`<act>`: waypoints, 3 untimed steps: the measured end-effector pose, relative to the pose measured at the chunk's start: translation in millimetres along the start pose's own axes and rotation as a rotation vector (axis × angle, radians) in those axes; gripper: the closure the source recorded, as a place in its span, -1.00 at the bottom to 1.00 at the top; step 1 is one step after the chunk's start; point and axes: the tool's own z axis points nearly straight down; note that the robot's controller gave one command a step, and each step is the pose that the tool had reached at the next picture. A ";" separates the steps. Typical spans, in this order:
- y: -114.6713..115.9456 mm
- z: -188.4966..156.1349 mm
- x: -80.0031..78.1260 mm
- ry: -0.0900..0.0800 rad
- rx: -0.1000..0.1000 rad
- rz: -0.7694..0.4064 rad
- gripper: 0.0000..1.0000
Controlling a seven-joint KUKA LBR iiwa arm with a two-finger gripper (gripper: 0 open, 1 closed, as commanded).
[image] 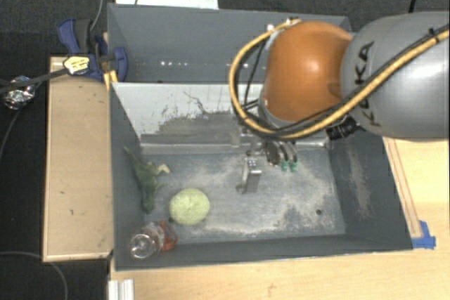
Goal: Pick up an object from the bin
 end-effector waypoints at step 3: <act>40.2 54.6 14.7 0.003 -0.002 -0.072 -1.00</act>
Offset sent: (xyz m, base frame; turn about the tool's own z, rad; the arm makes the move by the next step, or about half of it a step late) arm -0.0250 0.0623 -0.0488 -0.0858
